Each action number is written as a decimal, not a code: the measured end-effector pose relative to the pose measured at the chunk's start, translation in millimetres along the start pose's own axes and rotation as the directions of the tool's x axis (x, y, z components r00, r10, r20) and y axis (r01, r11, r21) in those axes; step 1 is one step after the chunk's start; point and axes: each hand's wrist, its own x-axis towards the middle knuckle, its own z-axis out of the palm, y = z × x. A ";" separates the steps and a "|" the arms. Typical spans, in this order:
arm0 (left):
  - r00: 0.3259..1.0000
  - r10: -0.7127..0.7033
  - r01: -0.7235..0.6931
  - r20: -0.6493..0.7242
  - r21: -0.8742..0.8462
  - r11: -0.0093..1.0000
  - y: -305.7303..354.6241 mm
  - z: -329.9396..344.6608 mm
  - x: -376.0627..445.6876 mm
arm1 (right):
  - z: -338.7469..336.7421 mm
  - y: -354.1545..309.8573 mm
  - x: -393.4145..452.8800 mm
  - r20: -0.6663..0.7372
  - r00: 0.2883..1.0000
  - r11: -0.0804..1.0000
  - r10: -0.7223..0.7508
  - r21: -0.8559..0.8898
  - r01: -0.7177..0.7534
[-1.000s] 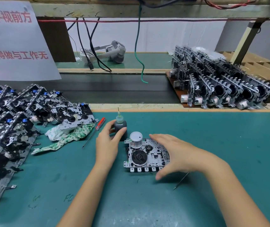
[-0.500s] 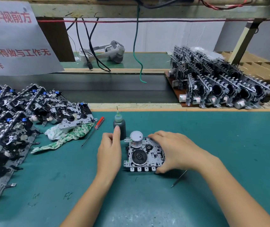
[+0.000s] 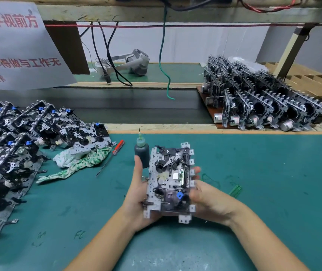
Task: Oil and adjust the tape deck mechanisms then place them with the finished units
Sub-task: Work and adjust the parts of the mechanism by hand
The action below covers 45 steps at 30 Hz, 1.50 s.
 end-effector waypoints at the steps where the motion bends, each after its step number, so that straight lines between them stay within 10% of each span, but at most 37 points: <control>1: 1.000 0.014 -0.013 0.027 -0.034 0.999 0.6 -0.2 -1.4 | -1.3 -1.0 -0.6 -0.059 0.998 0.997 0.012 -0.071 -0.016; 7: 0.997 0.069 -0.074 -0.036 -0.158 0.985 1.9 -5.6 -6.0 | -19.3 -21.5 -21.6 -0.444 0.869 0.761 -0.218 -0.635 -0.133; 14: 0.985 0.000 -0.028 -0.173 -0.155 0.988 -6.8 -15.4 0.1 | -34.8 -16.3 -62.3 -0.290 0.956 0.235 -0.044 -0.933 -0.272; 19: 0.977 -0.031 -0.001 -0.209 -0.154 0.988 -8.0 -20.4 0.6 | -39.3 -8.2 -54.4 -0.295 0.955 0.061 -0.003 -0.954 -0.295; 27: 0.968 -0.062 0.014 -0.241 -0.198 0.980 -8.8 -22.2 -2.1 | -32.5 -22.2 -35.0 -0.163 0.983 0.726 -0.080 -0.686 -0.055; 45: 0.963 -0.093 0.051 -0.252 -0.172 0.984 -11.4 -26.0 1.3 | -8.7 -11.3 -12.9 -0.333 0.929 0.837 0.161 -0.453 -0.307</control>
